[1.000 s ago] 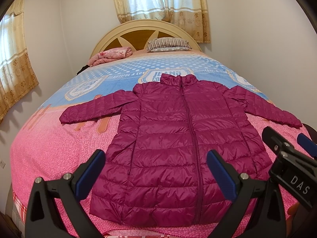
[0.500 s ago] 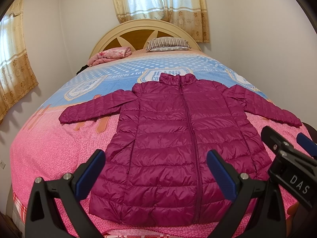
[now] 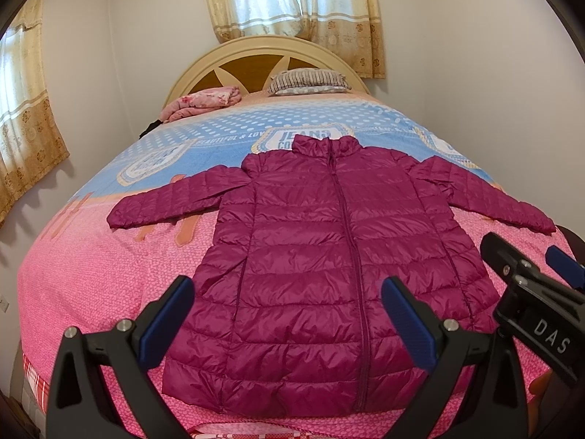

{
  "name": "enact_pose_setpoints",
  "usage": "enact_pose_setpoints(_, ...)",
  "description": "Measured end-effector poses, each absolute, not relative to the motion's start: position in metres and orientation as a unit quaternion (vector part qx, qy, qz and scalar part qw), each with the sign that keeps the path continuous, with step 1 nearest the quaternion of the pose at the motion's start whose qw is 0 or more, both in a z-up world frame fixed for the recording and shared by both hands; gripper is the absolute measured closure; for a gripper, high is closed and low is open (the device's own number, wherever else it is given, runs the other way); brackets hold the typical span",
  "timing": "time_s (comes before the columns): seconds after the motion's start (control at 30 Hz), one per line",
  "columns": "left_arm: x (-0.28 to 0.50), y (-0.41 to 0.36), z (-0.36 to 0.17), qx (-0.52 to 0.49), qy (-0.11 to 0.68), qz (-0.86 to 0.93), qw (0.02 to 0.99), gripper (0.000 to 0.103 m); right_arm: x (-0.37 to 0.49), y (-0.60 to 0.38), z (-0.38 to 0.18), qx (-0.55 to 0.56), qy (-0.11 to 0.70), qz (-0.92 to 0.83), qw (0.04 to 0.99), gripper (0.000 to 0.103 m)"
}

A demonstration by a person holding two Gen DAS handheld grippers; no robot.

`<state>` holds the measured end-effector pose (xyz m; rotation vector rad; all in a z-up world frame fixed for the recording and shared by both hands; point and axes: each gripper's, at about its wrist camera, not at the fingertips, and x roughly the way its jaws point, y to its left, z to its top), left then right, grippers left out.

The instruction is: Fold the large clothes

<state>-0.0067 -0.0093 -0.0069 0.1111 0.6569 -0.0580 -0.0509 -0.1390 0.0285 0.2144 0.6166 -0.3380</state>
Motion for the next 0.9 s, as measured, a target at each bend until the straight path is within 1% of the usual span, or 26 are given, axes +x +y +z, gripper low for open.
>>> enact_pose_setpoints(0.33,0.003,-0.011,-0.015,0.053,0.335,-0.036,0.940,0.000,-0.042,-0.147,0.022,0.104,0.314,-0.171,0.928,0.001)
enact_pose_setpoints(0.57,0.025,-0.009,-0.023,0.046,0.350,-0.059,0.934,0.000,-0.025,-0.166,0.015,0.114,0.327,-0.171,0.922,0.001)
enact_pose_setpoints(0.67,0.044,0.000,-0.026,0.030,0.357,-0.082,0.930,0.000,-0.015,-0.195,0.006,0.144,0.340,-0.162,0.915,0.001)
enact_pose_setpoints(0.77,0.066,0.016,-0.026,0.025,0.350,-0.064,0.934,0.000,-0.010,-0.244,-0.003,0.182,0.348,-0.182,0.902,0.001)
enact_pose_setpoints(0.9,0.102,0.034,-0.029,0.027,0.348,-0.054,0.936,0.000,-0.012,-0.342,-0.008,0.221,0.344,-0.263,0.874,0.001)
